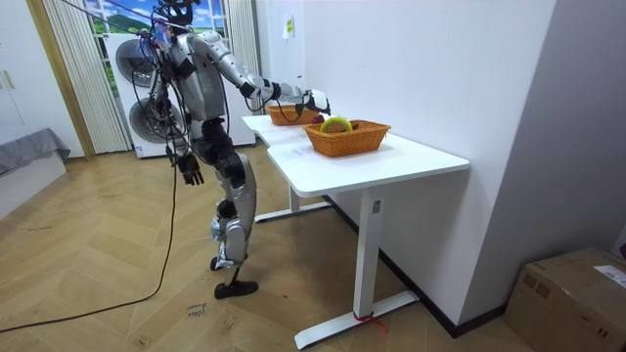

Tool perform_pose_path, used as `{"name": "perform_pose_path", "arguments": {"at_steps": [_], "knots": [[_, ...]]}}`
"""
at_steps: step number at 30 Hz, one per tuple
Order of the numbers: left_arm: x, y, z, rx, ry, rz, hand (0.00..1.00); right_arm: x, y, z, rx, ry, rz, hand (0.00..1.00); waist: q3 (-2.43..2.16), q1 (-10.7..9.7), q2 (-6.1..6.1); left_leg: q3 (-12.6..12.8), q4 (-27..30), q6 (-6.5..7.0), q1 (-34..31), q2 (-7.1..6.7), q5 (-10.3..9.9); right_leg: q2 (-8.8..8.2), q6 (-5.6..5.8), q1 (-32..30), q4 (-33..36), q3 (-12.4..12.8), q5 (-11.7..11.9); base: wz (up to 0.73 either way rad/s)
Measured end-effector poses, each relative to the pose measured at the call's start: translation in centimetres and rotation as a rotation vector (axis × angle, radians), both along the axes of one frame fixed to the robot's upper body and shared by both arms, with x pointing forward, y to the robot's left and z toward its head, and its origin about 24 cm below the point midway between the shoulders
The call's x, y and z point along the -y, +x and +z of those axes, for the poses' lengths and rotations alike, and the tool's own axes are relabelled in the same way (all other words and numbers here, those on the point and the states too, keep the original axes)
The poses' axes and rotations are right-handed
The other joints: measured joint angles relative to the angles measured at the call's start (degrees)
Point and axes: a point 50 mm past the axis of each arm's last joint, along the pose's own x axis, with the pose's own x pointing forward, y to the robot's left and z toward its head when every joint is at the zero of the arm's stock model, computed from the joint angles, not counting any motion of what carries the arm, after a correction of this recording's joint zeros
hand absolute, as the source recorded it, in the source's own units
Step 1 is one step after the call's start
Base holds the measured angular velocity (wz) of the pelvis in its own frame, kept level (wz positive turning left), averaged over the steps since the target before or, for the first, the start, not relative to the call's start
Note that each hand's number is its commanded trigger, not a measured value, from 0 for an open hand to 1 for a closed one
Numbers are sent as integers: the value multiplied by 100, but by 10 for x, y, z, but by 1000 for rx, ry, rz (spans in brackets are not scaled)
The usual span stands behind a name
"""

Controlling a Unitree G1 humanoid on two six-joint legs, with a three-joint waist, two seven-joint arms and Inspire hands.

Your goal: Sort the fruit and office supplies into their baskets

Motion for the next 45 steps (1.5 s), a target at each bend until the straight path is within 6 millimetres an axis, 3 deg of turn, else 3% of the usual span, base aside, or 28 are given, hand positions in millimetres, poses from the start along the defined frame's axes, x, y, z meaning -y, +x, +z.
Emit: {"name": "perform_pose_path", "arguments": {"at_steps": [7,20,23,26,29,39,42,45], "knots": [[0,-12,0,-39,-3,7,0,1,-4,-4,-11,-22,5,0,-15,5,66,-5,29,-1,5,6,-2,15,-4,65,-54,-6,-4,0],[1,-13,0,-46,-2,0,0,7,-7,-12,-37,-22,-50,0,-9,17,126,-54,130,-3,-127,-23,-2,-12,10,25,15,-120,-53,6],[1,-11,0,-37,1,-1,0,9,-7,-14,-41,-24,-66,0,-25,73,140,-28,164,-8,-289,-2,2,-4,-1,-152,64,-103,-50,-2],[-1,1,1,-1,6,-14,0,17,-8,-20,-73,-14,-117,0,-28,123,159,-13,227,-9,-454,7,4,-12,-24,-371,164,-50,-59,-4],[-2,11,0,30,-5,12,0,15,0,-12,-43,-10,-113,0,13,148,203,26,262,-19,-644,13,24,-52,-52,-621,369,-29,-74,-7],[-9,28,2,106,13,-3,0,24,17,-4,-37,-25,-163,0,107,179,106,68,333,-25,-940,14,30,-87,-90,-974,499,-2,-139,-1],[-11,32,3,116,16,-8,0,23,20,-1,-23,-15,-161,0,68,181,47,72,347,-26,-1071,26,31,-73,-97,-1108,507,5,-135,0],[-11,37,3,129,18,-13,0,22,23,2,-9,-4,-166,0,65,174,44,65,348,-32,-1129,39,35,-41,-106,-1143,505,16,-115,0]]}}
